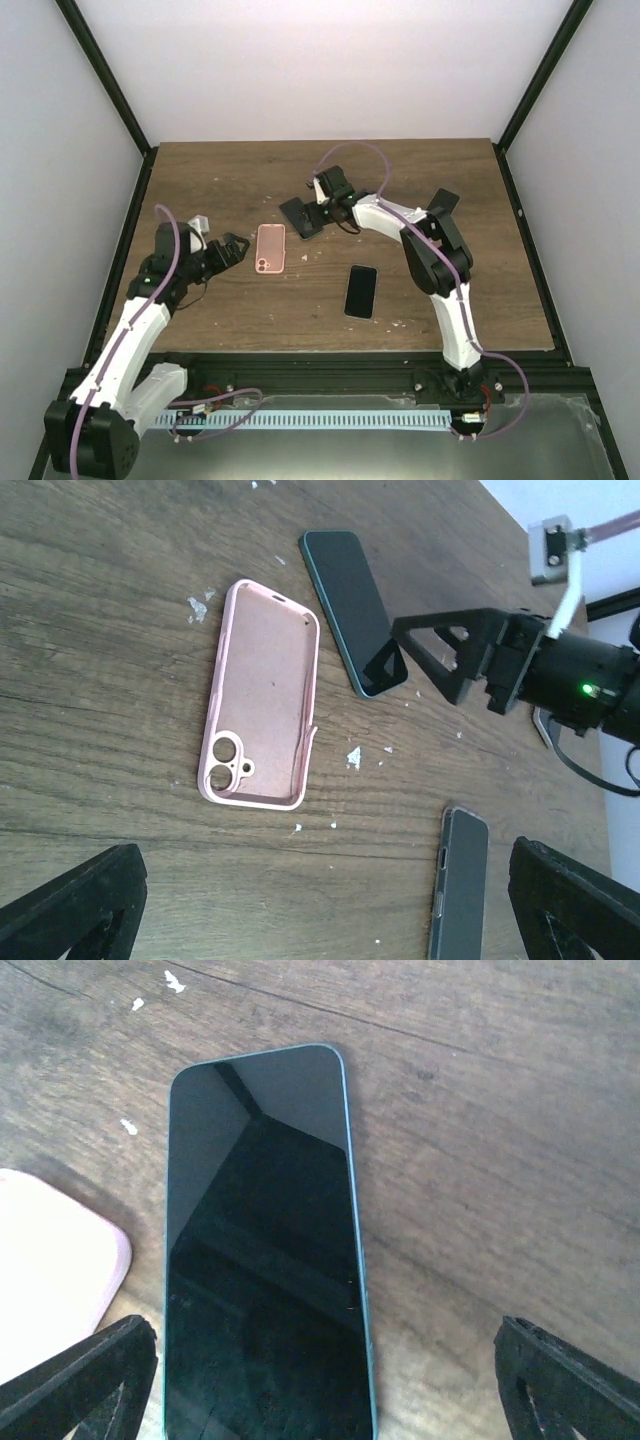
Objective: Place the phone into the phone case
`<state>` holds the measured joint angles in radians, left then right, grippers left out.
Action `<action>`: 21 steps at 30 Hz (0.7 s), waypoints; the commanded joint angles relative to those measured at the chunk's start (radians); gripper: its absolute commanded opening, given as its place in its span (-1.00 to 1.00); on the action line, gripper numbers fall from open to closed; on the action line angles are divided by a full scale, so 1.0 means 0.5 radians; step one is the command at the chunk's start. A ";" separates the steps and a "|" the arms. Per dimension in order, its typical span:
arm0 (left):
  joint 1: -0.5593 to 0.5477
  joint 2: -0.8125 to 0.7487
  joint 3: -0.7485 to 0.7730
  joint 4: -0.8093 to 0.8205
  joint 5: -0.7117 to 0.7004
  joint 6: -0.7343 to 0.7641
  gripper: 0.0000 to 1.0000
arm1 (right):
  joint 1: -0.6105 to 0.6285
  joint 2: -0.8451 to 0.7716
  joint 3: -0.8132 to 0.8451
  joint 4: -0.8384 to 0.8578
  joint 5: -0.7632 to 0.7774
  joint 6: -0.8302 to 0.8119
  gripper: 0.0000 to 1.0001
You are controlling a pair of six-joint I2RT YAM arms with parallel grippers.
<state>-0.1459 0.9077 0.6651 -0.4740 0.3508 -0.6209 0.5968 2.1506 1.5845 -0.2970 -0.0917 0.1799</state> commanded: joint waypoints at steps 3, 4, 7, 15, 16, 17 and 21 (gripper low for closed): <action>-0.003 -0.129 -0.055 -0.073 -0.041 0.031 1.00 | 0.036 0.170 0.316 -0.136 0.068 -0.140 0.89; -0.005 -0.129 -0.061 -0.075 -0.035 0.030 0.99 | 0.040 0.198 0.356 -0.152 0.062 -0.148 0.88; -0.005 -0.110 -0.063 -0.099 -0.031 0.033 0.98 | 0.064 0.265 0.434 -0.167 0.039 -0.176 0.88; -0.006 -0.145 -0.075 -0.116 -0.039 0.044 0.98 | 0.133 0.451 0.646 -0.277 0.130 -0.201 0.91; -0.003 -0.150 -0.077 -0.121 -0.039 0.045 0.98 | 0.135 0.469 0.670 -0.289 0.140 -0.205 0.92; -0.005 -0.150 -0.080 -0.127 -0.042 0.049 0.98 | 0.133 0.488 0.696 -0.299 0.152 -0.212 0.94; -0.006 -0.157 -0.084 -0.138 -0.028 0.050 0.98 | 0.135 0.549 0.776 -0.344 0.171 -0.243 0.94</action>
<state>-0.1459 0.8433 0.6373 -0.5278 0.3378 -0.6125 0.6582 2.3959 1.9076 -0.4274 -0.0353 0.0830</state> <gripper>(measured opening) 0.991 0.974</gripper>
